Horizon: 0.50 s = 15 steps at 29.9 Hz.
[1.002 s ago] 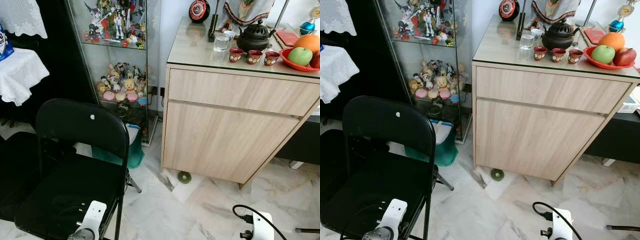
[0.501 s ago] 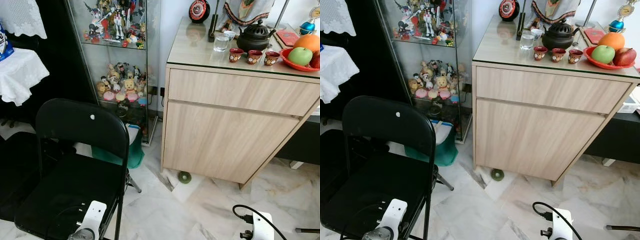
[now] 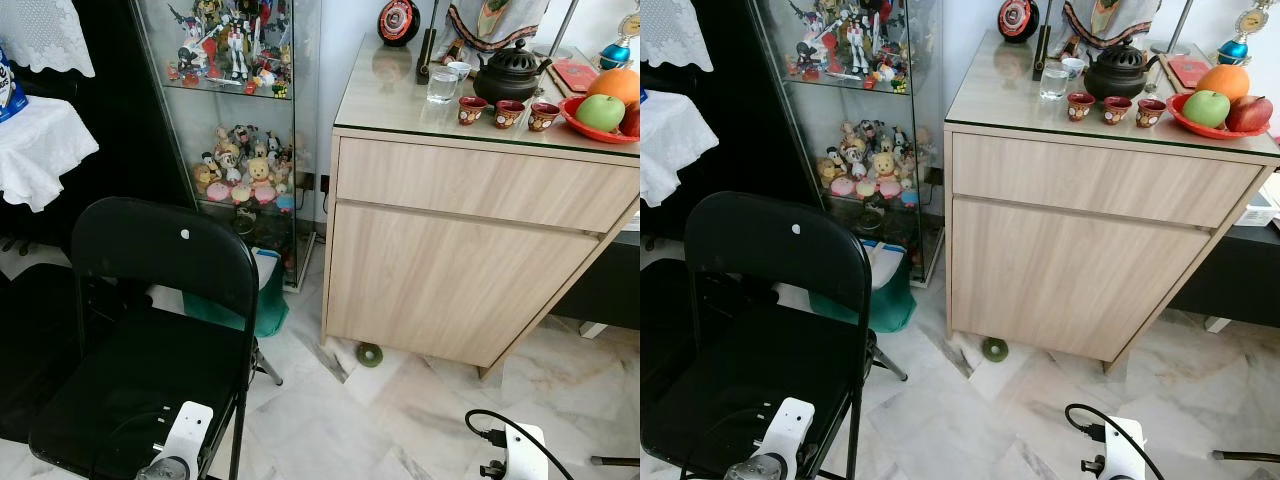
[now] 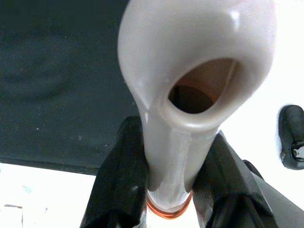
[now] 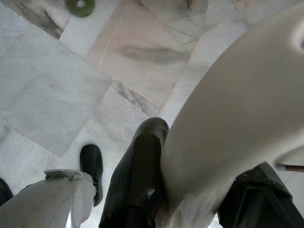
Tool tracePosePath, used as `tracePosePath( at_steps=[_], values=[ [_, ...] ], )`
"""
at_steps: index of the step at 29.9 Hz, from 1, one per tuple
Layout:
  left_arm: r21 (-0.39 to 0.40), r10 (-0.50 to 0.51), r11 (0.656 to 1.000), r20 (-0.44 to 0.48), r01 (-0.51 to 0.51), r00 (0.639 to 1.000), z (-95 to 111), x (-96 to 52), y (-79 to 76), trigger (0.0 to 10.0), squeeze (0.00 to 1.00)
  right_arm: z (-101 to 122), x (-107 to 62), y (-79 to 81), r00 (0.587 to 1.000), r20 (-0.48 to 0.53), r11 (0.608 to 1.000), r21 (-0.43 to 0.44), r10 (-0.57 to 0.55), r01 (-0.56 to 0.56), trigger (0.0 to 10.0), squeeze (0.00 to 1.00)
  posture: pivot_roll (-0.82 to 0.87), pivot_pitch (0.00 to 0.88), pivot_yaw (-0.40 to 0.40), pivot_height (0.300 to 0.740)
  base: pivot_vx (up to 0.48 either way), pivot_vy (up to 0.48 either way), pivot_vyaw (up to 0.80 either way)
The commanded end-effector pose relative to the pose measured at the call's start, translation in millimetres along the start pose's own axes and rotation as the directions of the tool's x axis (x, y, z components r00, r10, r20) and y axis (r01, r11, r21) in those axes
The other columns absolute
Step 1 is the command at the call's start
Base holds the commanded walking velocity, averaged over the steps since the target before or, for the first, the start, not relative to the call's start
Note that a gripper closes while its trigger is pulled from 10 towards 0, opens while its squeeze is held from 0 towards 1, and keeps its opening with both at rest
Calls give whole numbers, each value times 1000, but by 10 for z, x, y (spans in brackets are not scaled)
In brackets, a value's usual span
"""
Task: Sweep floor
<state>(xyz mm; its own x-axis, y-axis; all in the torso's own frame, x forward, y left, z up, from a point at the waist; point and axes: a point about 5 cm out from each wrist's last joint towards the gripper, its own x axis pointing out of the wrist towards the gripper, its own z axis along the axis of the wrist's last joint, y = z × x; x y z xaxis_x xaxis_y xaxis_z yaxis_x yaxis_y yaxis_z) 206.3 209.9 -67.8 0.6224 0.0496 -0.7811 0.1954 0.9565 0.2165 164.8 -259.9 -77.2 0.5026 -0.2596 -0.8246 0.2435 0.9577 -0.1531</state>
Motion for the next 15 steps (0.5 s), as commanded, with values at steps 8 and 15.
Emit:
tracePosePath(
  at_steps=[8, 15],
  values=[
    [-295, 50, 953, -67, -68, 996, -387, -108, 159, 10000, 0, 145, -38, 847, 963, 60, 963, 43, 262, -265, 10000, 0, -9, 19, -105, 740, -187, 0, 0],
    [-301, 49, 951, -64, -66, 997, -377, -105, 154, 10000, 0, 168, -33, 832, 965, 64, 965, 48, 255, -258, 10000, 0, -8, 30, -108, 740, -301, 0, 0]
  ],
)
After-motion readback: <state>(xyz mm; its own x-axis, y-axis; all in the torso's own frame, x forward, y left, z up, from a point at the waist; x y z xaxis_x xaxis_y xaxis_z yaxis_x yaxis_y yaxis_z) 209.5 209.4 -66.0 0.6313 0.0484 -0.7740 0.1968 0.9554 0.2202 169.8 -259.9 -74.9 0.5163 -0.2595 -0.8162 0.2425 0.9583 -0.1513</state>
